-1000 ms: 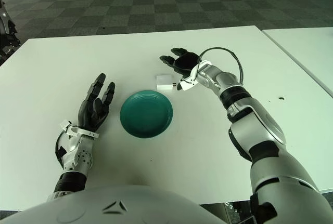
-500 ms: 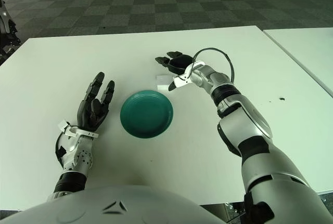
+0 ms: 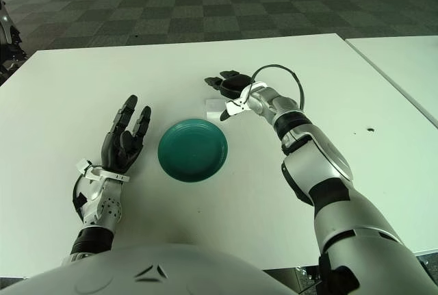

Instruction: Put the charger into the plate.

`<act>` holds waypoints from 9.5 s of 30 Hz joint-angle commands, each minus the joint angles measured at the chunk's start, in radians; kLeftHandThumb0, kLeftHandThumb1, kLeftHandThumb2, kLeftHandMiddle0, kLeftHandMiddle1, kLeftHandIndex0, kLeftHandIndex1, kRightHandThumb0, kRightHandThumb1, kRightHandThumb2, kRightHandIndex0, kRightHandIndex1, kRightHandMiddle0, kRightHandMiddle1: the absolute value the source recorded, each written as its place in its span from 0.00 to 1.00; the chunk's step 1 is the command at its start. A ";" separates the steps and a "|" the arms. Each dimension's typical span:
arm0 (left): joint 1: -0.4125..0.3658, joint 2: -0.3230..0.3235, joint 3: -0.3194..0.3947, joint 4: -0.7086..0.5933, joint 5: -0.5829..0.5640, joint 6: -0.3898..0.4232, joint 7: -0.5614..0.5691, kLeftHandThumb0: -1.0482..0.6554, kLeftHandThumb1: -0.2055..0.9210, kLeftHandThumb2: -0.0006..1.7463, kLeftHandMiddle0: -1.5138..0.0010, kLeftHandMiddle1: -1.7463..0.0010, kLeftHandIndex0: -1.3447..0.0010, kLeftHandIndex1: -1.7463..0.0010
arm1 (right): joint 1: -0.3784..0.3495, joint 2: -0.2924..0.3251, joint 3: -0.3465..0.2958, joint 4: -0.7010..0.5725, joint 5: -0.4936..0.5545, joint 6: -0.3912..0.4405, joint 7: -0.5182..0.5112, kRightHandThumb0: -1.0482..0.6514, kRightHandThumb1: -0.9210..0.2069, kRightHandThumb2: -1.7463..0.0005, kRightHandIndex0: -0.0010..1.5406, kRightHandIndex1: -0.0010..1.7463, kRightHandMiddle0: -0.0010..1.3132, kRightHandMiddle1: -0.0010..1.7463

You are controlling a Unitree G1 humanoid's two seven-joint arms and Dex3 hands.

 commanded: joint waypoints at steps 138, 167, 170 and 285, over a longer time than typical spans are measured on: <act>0.091 -0.125 -0.088 0.124 0.027 -0.131 0.121 0.00 1.00 0.25 1.00 1.00 0.97 0.98 | -0.130 0.057 -0.092 0.153 0.161 0.207 -0.085 0.33 0.53 0.25 0.77 1.00 0.47 1.00; 0.019 -0.072 -0.045 0.315 0.294 -0.333 0.444 0.17 1.00 0.49 0.89 0.99 1.00 0.60 | 0.191 -0.018 -0.231 -0.595 0.262 0.182 0.059 0.32 0.58 0.21 0.77 1.00 0.50 1.00; 0.018 -0.076 -0.040 0.316 0.294 -0.333 0.445 0.16 1.00 0.49 0.89 0.99 1.00 0.59 | 0.263 -0.029 -0.235 -0.718 0.282 0.188 0.114 0.32 0.59 0.20 0.77 1.00 0.51 1.00; 0.123 -0.077 -0.103 0.107 0.167 -0.234 0.394 0.11 1.00 0.52 0.99 1.00 1.00 0.85 | 0.499 -0.048 -0.214 -0.795 0.236 -0.079 -0.185 0.00 0.00 0.59 0.00 0.00 0.00 0.00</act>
